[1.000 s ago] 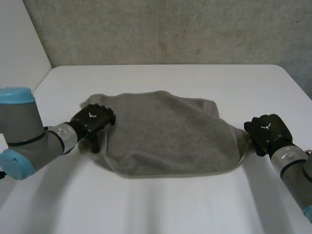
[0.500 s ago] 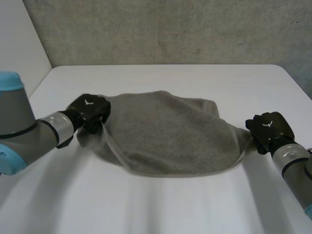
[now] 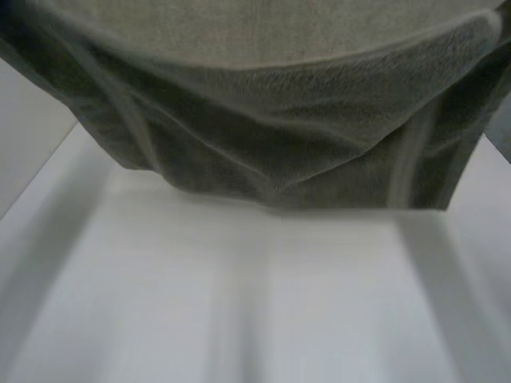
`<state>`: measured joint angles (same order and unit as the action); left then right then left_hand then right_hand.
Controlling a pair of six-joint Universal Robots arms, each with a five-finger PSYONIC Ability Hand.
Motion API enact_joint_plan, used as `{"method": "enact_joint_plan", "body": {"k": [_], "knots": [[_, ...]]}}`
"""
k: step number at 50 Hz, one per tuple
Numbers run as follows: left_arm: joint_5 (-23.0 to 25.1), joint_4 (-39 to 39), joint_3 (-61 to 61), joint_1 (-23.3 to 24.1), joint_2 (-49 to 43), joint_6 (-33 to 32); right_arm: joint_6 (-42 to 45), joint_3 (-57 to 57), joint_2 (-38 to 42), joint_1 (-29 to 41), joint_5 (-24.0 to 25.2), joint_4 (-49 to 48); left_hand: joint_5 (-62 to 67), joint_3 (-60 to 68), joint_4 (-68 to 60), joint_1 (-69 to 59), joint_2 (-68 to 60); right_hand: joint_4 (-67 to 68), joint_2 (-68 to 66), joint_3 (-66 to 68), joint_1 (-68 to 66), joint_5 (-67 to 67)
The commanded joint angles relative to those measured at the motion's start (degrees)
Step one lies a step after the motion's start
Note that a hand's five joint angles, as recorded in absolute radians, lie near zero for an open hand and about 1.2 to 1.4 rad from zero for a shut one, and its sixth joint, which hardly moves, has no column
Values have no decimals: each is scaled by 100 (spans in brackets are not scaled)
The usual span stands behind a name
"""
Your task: Fold the towel.
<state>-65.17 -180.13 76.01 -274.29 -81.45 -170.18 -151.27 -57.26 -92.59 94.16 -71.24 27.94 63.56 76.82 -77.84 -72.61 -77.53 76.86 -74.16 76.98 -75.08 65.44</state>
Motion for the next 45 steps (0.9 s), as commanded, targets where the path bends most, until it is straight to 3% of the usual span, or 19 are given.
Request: {"method": "enact_joint_plan", "body": {"k": [1,7,10,12,15,17,24,28,35,37,39,45], "knots": [[-4,127,-42,-46,-756,231,45,663,962,120,-31,203,644,318,-216,-739,-247,314,-584,302,-492,456],[-75,127,-209,25,-1831,240,150,1050,1964,525,-119,80,644,318,-216,-739,-247,314,-584,302,-492,456],[-110,127,-543,130,-2472,240,282,1419,2597,718,-338,1,644,318,-216,-739,-247,314,-584,302,-492,456],[-119,127,-771,236,-2806,240,387,1961,3191,919,-758,-270,644,318,-216,-739,-247,314,-584,302,-492,456],[-347,136,-1466,500,-3377,249,352,2342,3511,1052,-971,-527,644,318,-216,-739,-247,314,-584,302,-492,456],[-916,128,-2340,762,-3728,266,317,3164,3939,1245,-1339,-1156,644,318,-216,-739,-247,314,-584,302,-492,456],[-1630,-4,-3617,939,-3721,407,80,4355,4056,1333,-1674,-1810,644,318,-216,-739,-247,314,-584,302,-492,456],[-1622,-119,-3716,1001,-3527,609,-69,4346,3898,1324,-1333,-1390,644,318,-216,-739,-247,314,-584,302,-492,456],[-1130,-110,-2846,930,-3272,987,-26,3785,3836,1219,-612,76,644,318,-216,-739,-247,314,-584,302,-492,456],[-500,-110,-1901,895,-3106,908,-8,3590,3818,1157,-514,387,644,318,-216,-739,-247,314,-584,302,-492,456],[-244,-127,-1409,817,-2992,873,106,2987,3705,956,-383,781,644,318,-216,-739,-247,314,-584,302,-492,456],[442,-495,612,272,-2482,645,396,1595,3361,700,48,704,644,318,-216,-739,-247,314,-584,302,-492,456]]}}
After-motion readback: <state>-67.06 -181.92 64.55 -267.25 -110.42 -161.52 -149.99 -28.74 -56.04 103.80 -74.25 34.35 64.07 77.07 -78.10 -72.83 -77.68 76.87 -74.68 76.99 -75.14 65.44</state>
